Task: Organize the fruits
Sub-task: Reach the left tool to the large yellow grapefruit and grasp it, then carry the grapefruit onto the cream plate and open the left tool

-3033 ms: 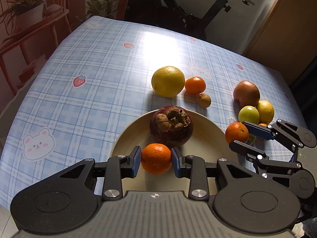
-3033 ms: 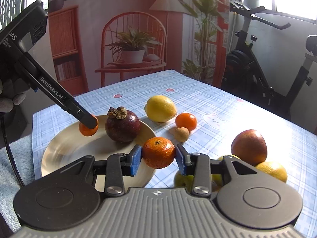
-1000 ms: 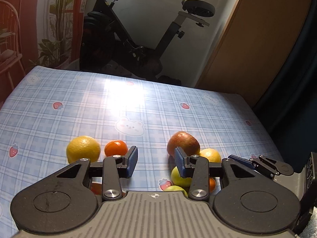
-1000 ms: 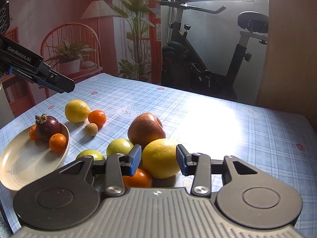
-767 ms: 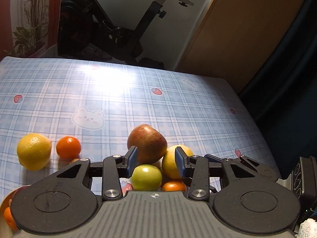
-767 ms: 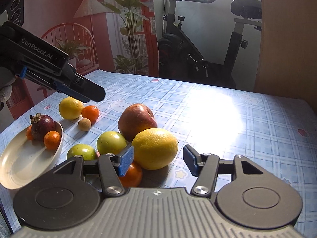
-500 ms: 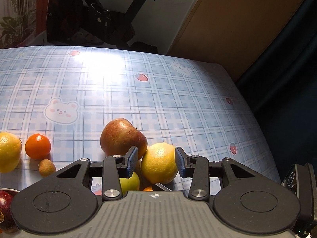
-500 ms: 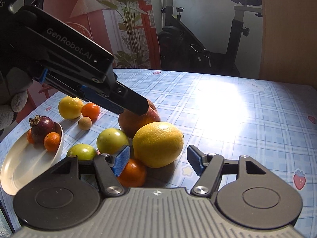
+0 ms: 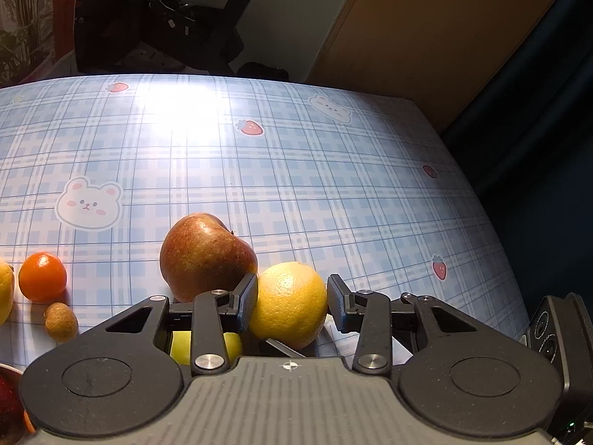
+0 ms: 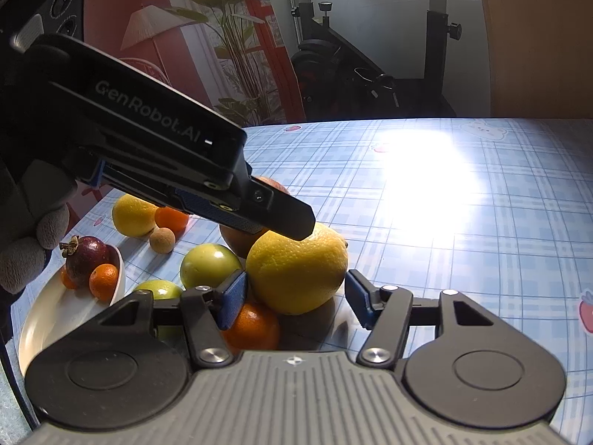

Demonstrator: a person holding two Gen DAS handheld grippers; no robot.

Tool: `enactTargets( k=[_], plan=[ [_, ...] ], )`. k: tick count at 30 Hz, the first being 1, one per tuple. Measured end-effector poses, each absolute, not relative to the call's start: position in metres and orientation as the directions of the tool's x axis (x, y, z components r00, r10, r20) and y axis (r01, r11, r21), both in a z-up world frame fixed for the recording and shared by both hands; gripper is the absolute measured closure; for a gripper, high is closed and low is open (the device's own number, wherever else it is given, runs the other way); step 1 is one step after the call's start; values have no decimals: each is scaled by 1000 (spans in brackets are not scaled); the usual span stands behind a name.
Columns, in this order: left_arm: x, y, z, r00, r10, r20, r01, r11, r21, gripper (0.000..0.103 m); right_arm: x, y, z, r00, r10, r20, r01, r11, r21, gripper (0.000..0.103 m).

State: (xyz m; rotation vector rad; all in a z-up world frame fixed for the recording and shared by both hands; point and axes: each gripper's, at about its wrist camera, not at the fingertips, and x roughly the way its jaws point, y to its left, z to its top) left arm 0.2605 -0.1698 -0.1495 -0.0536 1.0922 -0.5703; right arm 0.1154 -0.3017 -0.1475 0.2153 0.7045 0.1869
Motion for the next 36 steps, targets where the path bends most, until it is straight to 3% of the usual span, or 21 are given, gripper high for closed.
enactTargets(
  k=[12,21,36],
  plan=[
    [259,-179,-149,350,-428,-833,446,858,-254,63,116,-306,-153,757,241,-607,-76,956,284,42],
    [251,-172,-138,342,-462,-818,467,839,-279,63,104,-302,-141,774,225,-592,-84,963,256,42],
    [207,-69,-80,410,-451,-793,429,862,-269,63,100,-214,-102,756,362,-545,-267,931,248,42]
  ],
)
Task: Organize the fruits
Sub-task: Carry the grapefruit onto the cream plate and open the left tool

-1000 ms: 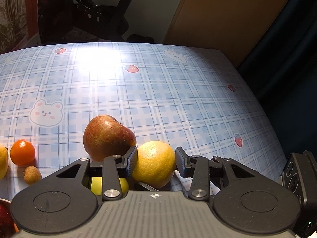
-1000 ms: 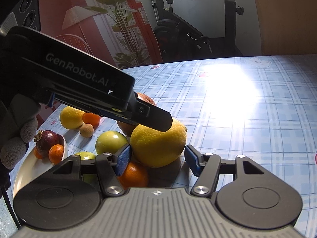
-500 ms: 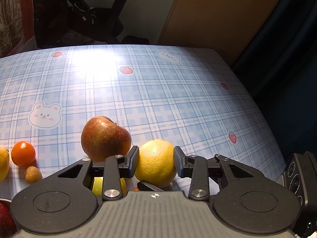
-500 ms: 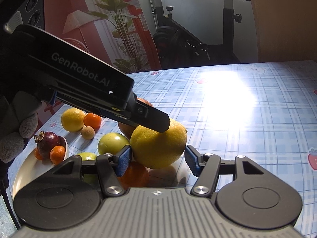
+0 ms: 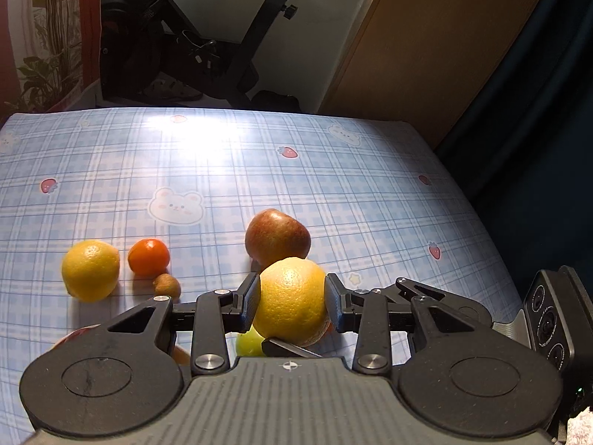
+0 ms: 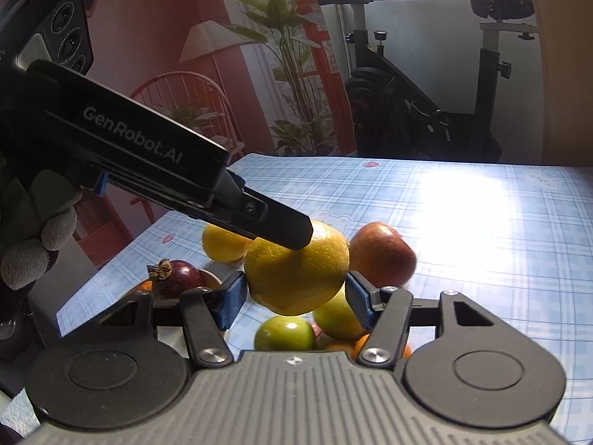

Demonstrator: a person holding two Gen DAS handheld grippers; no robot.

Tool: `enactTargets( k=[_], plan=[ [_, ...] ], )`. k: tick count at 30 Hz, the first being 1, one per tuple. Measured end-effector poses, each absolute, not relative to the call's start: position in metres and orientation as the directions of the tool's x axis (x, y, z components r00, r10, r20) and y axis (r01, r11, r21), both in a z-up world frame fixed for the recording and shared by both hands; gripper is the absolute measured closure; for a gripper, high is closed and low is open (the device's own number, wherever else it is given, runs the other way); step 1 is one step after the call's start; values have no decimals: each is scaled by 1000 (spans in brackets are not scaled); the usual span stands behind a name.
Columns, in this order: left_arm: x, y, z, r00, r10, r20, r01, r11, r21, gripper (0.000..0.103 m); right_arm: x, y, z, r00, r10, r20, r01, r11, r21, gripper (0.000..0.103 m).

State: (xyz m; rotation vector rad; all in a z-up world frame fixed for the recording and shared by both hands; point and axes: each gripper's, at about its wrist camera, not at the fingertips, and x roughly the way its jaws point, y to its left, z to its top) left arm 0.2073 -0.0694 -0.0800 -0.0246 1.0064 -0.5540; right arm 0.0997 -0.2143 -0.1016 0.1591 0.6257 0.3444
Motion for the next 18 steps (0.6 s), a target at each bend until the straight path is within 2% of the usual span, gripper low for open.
enactTargets(
  k=[9,18],
  plan=[
    [184,28,-74,397,-405,-823,331,900,-283,63,106,-125,-105,638,485,-598,-431,869,245,42],
    [166,89,-103,365,-364,-857,247,925,-288,63,122,-64,-138,473,544,-693,-535,802,265,42]
  ],
)
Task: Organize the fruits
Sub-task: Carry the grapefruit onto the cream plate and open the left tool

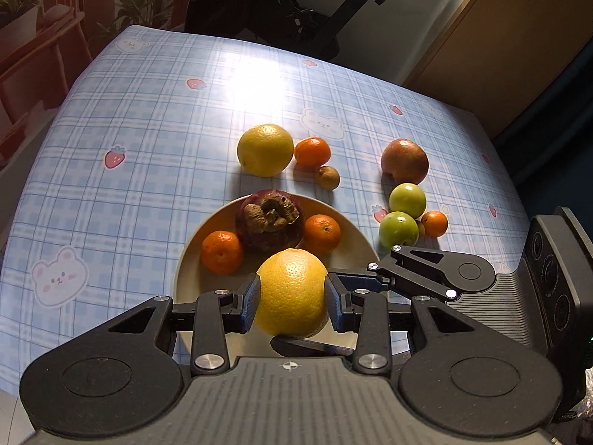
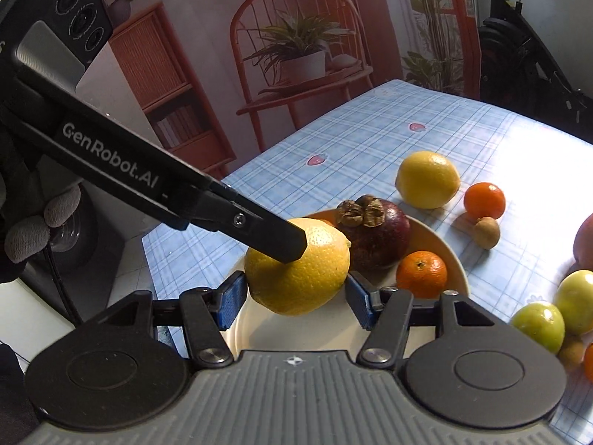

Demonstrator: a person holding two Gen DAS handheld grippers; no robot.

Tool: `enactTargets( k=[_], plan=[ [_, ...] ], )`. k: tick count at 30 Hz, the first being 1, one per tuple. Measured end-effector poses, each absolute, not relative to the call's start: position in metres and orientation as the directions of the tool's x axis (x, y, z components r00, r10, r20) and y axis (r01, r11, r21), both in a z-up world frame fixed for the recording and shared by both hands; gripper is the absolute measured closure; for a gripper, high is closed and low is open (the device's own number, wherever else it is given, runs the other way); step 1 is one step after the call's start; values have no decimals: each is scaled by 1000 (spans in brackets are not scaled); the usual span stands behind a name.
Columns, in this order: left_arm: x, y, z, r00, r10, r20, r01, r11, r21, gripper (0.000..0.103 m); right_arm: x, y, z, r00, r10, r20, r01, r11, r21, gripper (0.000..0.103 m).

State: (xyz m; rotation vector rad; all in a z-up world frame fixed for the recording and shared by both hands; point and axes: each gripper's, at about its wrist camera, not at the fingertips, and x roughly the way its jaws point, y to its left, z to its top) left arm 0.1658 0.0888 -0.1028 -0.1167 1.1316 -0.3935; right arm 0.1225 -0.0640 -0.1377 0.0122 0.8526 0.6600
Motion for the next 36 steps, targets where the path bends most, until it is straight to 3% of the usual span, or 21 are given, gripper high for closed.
enactTargets(
  k=[17,36],
  plan=[
    [172,140,-131,365,-342,-866,129,940,-317,63,140,-20,-169,406,537,-739,-647,741,183,42],
    [168,140,-130,391,-321,-862,125,947,-296,61,130,-53,-146,453,538,-710,-617,765,186,41]
  ],
)
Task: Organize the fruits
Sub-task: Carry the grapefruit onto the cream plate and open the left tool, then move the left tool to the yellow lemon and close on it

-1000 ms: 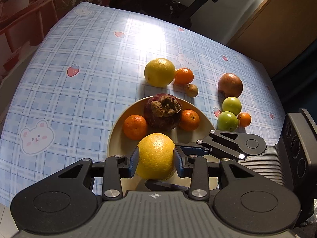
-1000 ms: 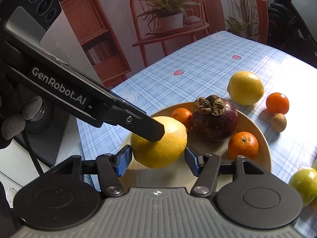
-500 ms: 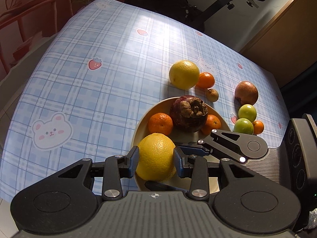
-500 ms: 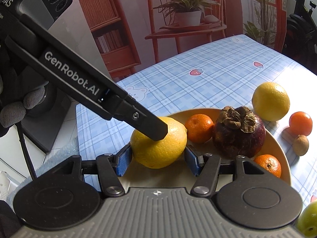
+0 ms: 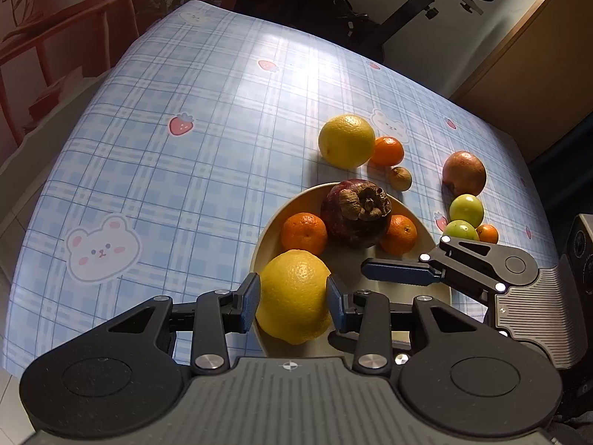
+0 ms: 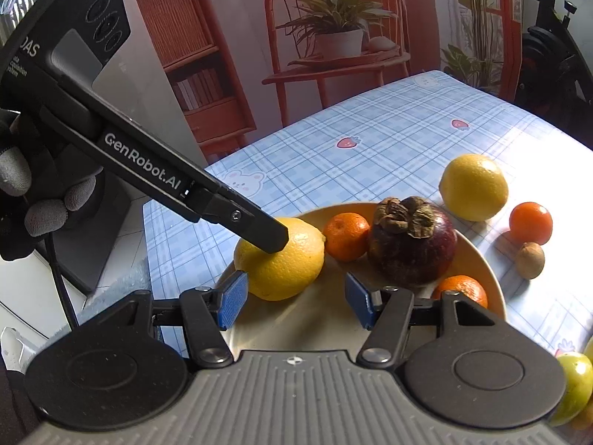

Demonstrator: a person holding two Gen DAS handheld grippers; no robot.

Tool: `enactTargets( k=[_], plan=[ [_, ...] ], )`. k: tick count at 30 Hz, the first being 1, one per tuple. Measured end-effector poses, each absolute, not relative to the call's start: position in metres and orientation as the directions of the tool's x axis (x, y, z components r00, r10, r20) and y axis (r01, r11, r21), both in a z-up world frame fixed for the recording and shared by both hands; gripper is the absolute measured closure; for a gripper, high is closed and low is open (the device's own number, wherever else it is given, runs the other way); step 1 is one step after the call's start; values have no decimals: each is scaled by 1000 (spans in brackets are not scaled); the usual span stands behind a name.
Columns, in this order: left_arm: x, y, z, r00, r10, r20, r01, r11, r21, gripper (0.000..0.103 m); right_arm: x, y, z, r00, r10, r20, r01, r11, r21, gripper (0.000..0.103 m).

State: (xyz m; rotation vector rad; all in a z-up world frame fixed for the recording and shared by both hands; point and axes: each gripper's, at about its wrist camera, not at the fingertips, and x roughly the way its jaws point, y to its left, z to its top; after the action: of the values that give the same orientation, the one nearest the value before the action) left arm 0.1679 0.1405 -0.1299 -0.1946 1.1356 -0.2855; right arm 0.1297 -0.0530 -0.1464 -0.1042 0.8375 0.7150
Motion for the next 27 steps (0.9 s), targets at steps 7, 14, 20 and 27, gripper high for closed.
enactTargets(
  k=[7,14,20,27],
  plan=[
    [173,143,-122,419,-320,-850,96,946,-309,63,124,-90,-123,535,496,-684,-581,804,128,41],
    [197,123,-106,473,-328,-818,123,943,-308,62,143,-115,-112,599,443,-667,-530,844,84,41],
    [239,102,-99,510,-331,-794,119,941,-317,62,172,-121,-115,620,414,-667,-500,863,71,42],
    [291,69,-107,501,-318,-805,154,948,-279,61,209,-125,-126,607,403,-685,-443,887,129,47]
  ],
)
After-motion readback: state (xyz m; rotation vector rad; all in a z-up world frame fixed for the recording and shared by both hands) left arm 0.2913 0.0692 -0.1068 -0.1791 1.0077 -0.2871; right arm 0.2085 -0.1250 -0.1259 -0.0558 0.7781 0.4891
